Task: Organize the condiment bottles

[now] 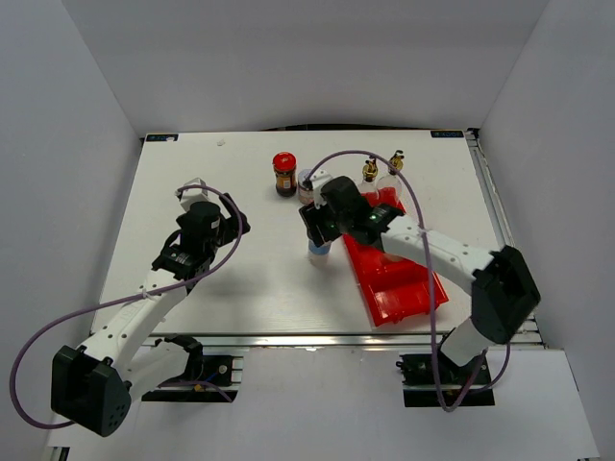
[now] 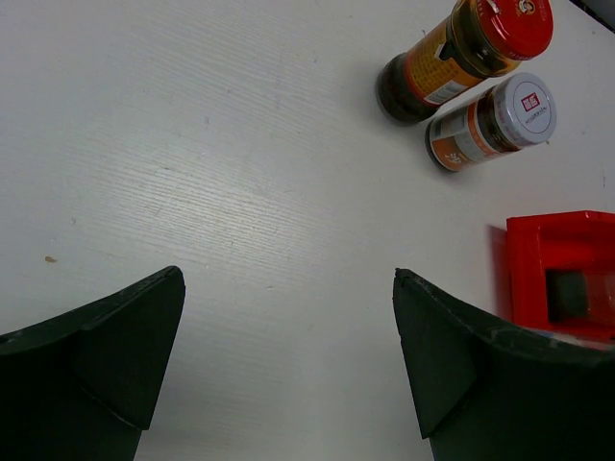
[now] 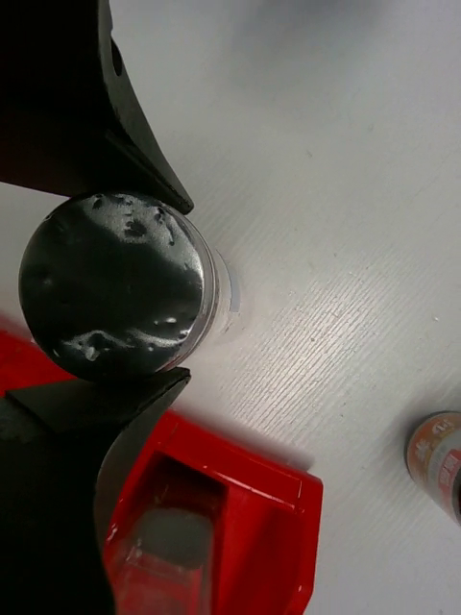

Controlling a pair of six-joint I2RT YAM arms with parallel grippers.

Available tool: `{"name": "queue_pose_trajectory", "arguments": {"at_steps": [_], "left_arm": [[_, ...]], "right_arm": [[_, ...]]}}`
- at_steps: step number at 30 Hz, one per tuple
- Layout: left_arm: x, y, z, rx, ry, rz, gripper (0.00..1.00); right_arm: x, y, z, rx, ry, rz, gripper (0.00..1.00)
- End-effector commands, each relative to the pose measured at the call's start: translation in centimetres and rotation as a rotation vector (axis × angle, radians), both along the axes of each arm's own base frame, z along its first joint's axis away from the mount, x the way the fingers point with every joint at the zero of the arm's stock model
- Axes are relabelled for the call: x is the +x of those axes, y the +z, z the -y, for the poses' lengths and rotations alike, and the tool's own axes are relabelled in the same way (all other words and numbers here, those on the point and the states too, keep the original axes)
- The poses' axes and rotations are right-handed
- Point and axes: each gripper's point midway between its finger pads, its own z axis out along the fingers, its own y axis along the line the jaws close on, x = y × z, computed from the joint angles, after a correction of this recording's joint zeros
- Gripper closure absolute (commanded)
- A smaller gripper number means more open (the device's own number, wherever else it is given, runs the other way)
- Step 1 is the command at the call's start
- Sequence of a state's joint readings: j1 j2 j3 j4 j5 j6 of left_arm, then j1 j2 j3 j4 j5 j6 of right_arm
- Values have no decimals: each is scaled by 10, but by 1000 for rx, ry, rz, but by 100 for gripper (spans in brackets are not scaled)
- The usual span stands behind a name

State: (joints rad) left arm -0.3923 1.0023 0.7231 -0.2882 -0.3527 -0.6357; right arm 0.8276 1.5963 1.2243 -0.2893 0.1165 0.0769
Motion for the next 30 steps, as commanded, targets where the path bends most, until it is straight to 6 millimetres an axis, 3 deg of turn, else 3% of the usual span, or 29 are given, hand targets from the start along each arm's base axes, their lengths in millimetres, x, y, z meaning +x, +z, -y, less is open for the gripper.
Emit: {"name": "queue_pose_trajectory", "arguments": {"at_steps": [1, 6, 15, 27, 29, 30], "left_arm": [[5, 21, 2, -10, 0, 51, 2], [6, 22, 5, -18, -12, 50, 2], [4, 23, 2, -18, -2, 56, 2], [6, 23, 3, -20, -4, 58, 2], [6, 24, 3, -21, -4, 60, 2], [6, 23, 3, -18, -4, 56, 2]], "right_arm": [[-10, 70, 7, 151, 2, 124, 82], [-17, 87, 47, 124, -95, 192, 82], [-5, 72, 119, 2, -349, 197, 84], [-17, 44, 138, -34, -359, 126, 80], [-17, 38, 138, -42, -354, 116, 77], [-16, 37, 136, -41, -349, 119, 70]]}}
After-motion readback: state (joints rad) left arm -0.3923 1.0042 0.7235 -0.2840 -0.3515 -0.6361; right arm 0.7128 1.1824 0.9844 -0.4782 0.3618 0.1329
